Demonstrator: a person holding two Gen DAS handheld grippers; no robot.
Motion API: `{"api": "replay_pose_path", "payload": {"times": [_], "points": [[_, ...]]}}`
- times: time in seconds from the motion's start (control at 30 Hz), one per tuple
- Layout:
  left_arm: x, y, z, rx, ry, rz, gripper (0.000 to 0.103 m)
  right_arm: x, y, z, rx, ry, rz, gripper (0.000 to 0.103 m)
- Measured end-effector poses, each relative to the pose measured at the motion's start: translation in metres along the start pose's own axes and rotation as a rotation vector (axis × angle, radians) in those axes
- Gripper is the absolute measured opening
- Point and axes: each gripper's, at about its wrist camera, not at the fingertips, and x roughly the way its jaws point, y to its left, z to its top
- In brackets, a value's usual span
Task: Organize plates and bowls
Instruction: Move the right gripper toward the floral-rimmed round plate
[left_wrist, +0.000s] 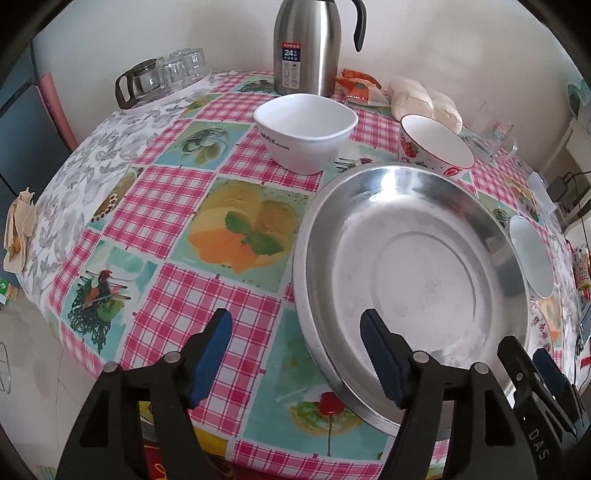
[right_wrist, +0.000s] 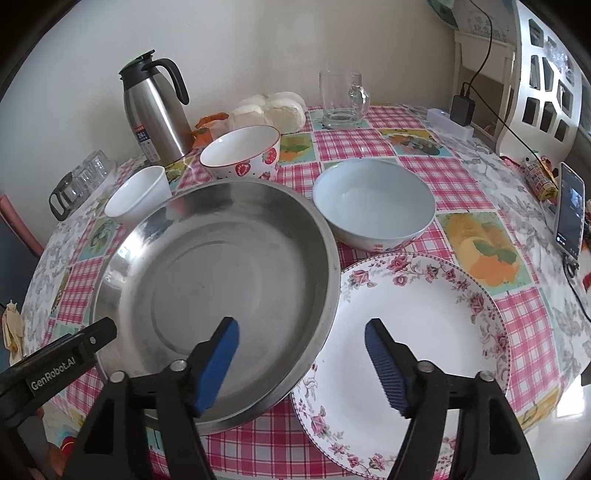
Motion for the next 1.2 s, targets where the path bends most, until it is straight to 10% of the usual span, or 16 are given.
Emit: {"api": "replay_pose_path", "payload": {"times": [0.6, 1.2], "points": [[-0.014, 0.007, 0.004, -0.024, -0.095, 0.007, 0.095, -0.009, -0.009, 0.003, 0.016, -0.055, 0.005, 0.103], [-0.078, -0.064, 0.007, 0.147, -0.281, -0.398, 0.095, -0.043, -0.089, 0.006, 0.218, -0.138, -0.067, 0.103]]}}
